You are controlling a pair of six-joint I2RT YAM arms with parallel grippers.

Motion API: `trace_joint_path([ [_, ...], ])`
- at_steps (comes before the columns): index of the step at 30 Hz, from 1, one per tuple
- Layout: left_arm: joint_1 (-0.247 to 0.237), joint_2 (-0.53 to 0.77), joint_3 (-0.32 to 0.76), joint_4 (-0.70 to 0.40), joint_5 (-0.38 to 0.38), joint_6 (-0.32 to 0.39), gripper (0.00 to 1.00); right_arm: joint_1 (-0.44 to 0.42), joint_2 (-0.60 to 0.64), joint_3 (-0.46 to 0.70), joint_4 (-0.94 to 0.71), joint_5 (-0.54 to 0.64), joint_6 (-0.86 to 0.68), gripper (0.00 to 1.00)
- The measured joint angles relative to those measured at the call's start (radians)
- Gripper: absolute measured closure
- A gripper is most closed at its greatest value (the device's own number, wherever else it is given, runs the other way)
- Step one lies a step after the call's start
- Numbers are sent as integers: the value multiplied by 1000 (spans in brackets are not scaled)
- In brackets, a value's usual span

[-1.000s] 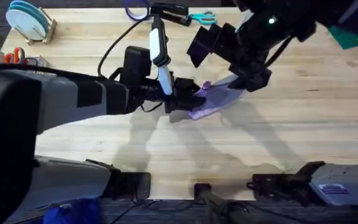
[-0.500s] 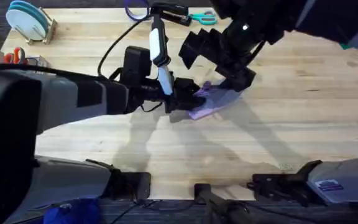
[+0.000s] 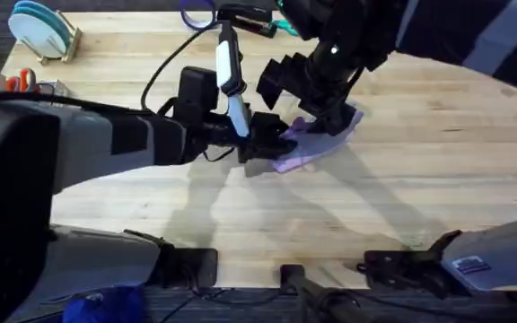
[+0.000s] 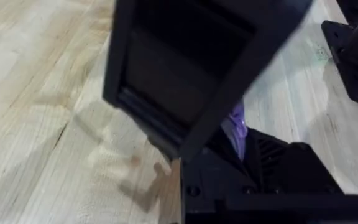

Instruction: Unzip the bag, pick up the pens from the table one at a time and place them inside, then zip the bag closed.

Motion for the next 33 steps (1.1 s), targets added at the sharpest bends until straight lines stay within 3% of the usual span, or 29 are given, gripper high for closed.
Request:
trace_joint_path([
  [3,0,0,0,0,0,0,959,0,0,0,1,0,0,191],
  [7,0,0,0,0,0,0,959,0,0,0,2,-1,5,400],
  [14,0,0,0,0,0,0,959,0,0,0,1,-1,8,505],
  [22,0,0,0,0,0,0,959,0,6,0,-20,-4,7,536],
  [23,0,0,0,0,0,0,959,0,10,0,-22,-3,7,602],
  [25,0,0,0,-1,-1,0,959,0,19,0,-31,0,8,896],
  [26,0,0,0,-3,-2,0,959,0,22,0,-29,1,11,946],
  [33,0,0,-1,-3,-2,0,959,0,23,0,-29,2,11,969],
])
